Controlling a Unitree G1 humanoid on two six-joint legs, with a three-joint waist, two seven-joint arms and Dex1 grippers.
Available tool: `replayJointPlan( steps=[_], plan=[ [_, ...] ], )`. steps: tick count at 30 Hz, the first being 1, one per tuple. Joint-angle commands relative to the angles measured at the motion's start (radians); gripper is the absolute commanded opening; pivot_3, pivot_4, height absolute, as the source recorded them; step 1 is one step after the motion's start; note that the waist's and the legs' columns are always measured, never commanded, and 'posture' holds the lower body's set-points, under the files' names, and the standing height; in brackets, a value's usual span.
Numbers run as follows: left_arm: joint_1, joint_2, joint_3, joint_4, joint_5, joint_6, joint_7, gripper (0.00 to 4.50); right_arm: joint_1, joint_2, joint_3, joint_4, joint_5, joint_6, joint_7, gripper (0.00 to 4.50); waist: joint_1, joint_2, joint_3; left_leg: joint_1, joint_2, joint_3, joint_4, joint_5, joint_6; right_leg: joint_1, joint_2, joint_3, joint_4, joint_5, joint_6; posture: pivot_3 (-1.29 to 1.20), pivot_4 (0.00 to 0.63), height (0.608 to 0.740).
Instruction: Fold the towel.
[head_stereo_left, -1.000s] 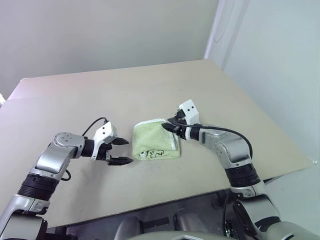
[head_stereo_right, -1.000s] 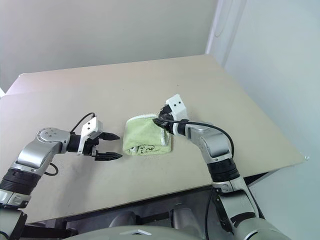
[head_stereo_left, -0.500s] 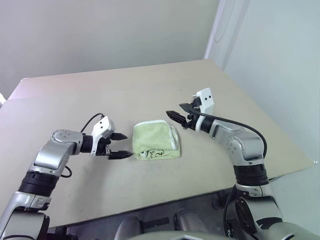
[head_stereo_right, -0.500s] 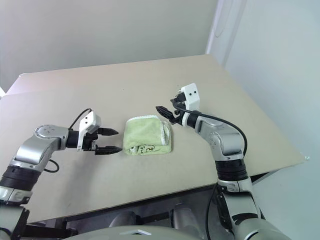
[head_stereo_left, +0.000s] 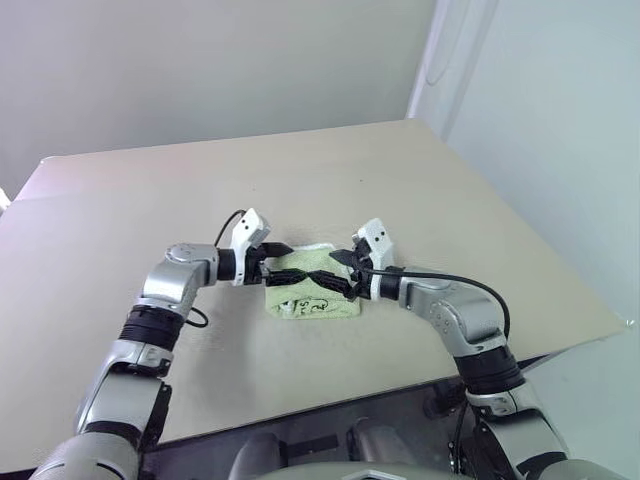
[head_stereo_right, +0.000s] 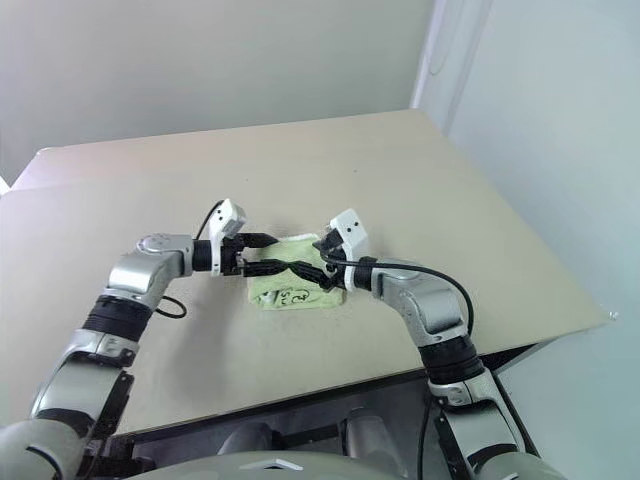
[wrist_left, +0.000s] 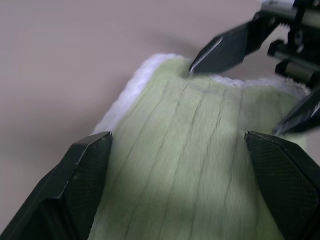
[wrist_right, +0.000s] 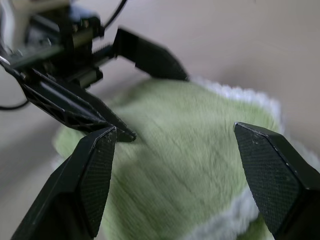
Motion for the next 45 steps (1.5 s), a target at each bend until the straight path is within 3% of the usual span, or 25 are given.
replayJointPlan(
  steps=[1, 5, 13, 21, 26, 29, 34, 37, 40, 45],
  plan=[
    [0.024, 0.007, -0.051, -0.05, 0.037, -0.008, -0.034, 4.5, 0.027, -0.033, 0.082, 0.027, -0.093, -0.061, -0.004, 3.89, 0.001, 0.0, 0.0, 0.0, 0.0, 0.0, -0.001, 0.0, 0.0, -0.001, 0.0, 0.0, 0.0, 0.0, 0.0, 0.0, 0.0, 0.74],
    [0.079, 0.022, -0.097, -0.069, 0.079, -0.04, -0.058, 4.5, 0.074, -0.069, 0.151, 0.032, -0.162, -0.082, -0.003, 3.89, 0.003, -0.001, -0.003, 0.0, 0.0, 0.0, -0.001, 0.0, 0.0, 0.0, 0.0, 0.0, 0.0, 0.0, 0.0, 0.0, 0.0, 0.74],
    [0.094, -0.009, -0.093, -0.029, 0.108, -0.092, -0.024, 4.5, 0.077, -0.077, 0.149, 0.035, -0.199, -0.101, 0.002, 3.89, 0.004, -0.003, -0.011, 0.006, 0.0, 0.0, 0.001, 0.0, 0.0, 0.008, 0.0, 0.0, -0.002, -0.005, 0.0, 0.0, 0.0, 0.74],
    [0.035, -0.036, 0.025, -0.084, 0.01, -0.031, -0.001, 4.5, 0.053, -0.044, 0.02, -0.007, -0.086, -0.111, 0.034, 3.89, 0.004, -0.003, -0.011, 0.004, -0.001, -0.002, 0.003, 0.0, 0.0, 0.007, 0.0, 0.0, -0.002, -0.004, 0.001, 0.0, 0.0, 0.74],
    [0.057, 0.018, 0.078, -0.218, -0.095, 0.062, -0.078, 4.5, 0.053, -0.031, -0.047, -0.011, -0.014, -0.096, 0.057, 3.89, 0.002, -0.003, -0.011, 0.002, 0.0, -0.002, 0.001, 0.0, 0.0, 0.005, 0.0, 0.0, -0.002, -0.002, 0.002, 0.0, 0.0, 0.74],
    [0.081, 0.07, 0.091, -0.279, -0.116, 0.108, -0.088, 4.5, 0.05, -0.038, -0.064, -0.019, 0.002, -0.097, 0.066, 4.47, 0.001, -0.002, -0.011, 0.002, 0.0, -0.002, 0.0, 0.0, 0.0, 0.004, 0.0, 0.0, -0.002, -0.002, 0.002, 0.0, 0.0, 0.74],
    [0.147, 0.189, 0.144, -0.37, -0.153, 0.143, -0.103, 4.5, 0.039, -0.06, -0.089, -0.1, 0.043, -0.089, 0.092, 4.47, 0.002, -0.002, -0.01, 0.001, 0.0, -0.002, 0.0, 0.0, 0.0, 0.003, 0.0, 0.0, -0.002, -0.002, 0.003, 0.0, 0.0, 0.74],
    [0.225, 0.263, 0.181, -0.428, -0.157, 0.113, -0.115, 4.5, 0.032, -0.102, -0.055, -0.173, 0.04, -0.088, 0.13, 4.47, 0.002, -0.001, -0.01, 0.001, 0.0, -0.002, -0.001, 0.0, 0.0, 0.002, 0.0, 0.0, -0.002, -0.004, 0.002, 0.0, 0.0, 0.74],
    [0.31, 0.313, 0.206, -0.467, -0.134, 0.038, -0.112, 4.5, 0.047, -0.188, 0.06, -0.246, -0.03, -0.144, 0.21, 4.47, 0.004, -0.001, -0.01, 0.001, 0.0, -0.002, -0.001, 0.0, 0.0, 0.002, 0.0, 0.0, -0.002, -0.005, 0.001, 0.0, 0.0, 0.74],
    [0.362, 0.33, 0.204, -0.489, -0.139, 0.028, -0.084, 4.5, 0.033, -0.255, 0.211, -0.235, -0.14, -0.239, 0.287, 4.47, 0.005, -0.002, -0.009, 0.001, 0.0, -0.001, 0.0, 0.0, 0.0, 0.002, 0.0, 0.0, -0.003, -0.005, 0.0, 0.0, 0.0, 0.74]
  ],
)
